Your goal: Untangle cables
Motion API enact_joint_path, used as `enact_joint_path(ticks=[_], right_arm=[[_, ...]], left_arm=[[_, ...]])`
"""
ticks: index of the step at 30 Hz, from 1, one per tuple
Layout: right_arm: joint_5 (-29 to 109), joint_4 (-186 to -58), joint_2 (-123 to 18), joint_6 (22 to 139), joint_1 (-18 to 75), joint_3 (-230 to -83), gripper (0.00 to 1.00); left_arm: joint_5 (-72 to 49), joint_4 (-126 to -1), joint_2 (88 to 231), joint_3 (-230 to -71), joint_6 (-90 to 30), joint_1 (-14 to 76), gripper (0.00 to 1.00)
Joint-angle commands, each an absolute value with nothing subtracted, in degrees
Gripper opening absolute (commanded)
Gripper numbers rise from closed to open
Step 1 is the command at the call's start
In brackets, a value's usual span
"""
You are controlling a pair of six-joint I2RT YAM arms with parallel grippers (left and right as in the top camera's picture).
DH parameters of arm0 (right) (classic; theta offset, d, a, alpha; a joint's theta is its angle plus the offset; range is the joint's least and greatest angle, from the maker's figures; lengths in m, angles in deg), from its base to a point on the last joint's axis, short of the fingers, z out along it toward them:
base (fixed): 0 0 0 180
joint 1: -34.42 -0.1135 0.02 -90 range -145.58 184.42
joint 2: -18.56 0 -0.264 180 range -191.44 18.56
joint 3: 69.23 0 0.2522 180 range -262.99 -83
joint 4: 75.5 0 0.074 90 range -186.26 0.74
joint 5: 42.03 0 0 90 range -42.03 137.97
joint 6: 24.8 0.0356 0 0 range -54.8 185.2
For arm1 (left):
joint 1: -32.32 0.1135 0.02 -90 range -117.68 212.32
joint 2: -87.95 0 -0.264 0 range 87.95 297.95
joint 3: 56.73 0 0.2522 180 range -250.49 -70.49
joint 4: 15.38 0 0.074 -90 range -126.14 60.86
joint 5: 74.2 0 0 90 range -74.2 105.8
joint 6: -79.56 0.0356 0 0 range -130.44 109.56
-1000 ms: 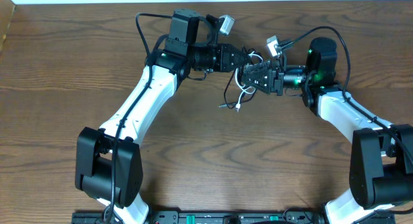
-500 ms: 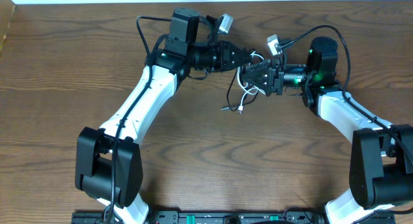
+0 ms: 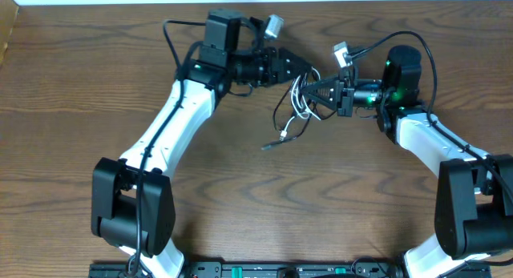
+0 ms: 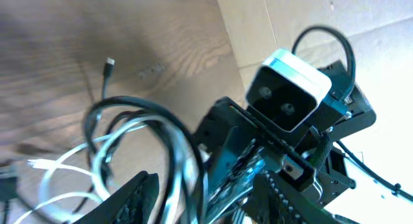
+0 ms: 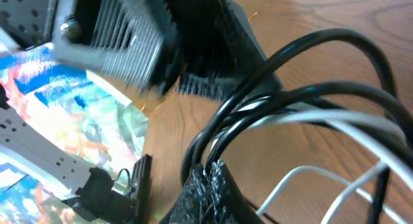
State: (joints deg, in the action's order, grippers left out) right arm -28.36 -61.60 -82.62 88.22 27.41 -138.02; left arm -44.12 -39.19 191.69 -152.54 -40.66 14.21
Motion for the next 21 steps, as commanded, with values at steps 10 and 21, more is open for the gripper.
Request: enact_joint_path(ticks=[10, 21], right_arm=[[-26.46, -61.58, -81.73, 96.24, 31.46, -138.37, 0.01], [-27.84, -61.60, -81.73, 97.95, 31.48, -138.37, 0.01]], left_arm=[[-52.51, -47.51, 191.74, -152.45, -27.65, 15.80, 0.53], [-42.00, -50.92, 191.74, -152.32, -21.60, 12.33, 0.57]])
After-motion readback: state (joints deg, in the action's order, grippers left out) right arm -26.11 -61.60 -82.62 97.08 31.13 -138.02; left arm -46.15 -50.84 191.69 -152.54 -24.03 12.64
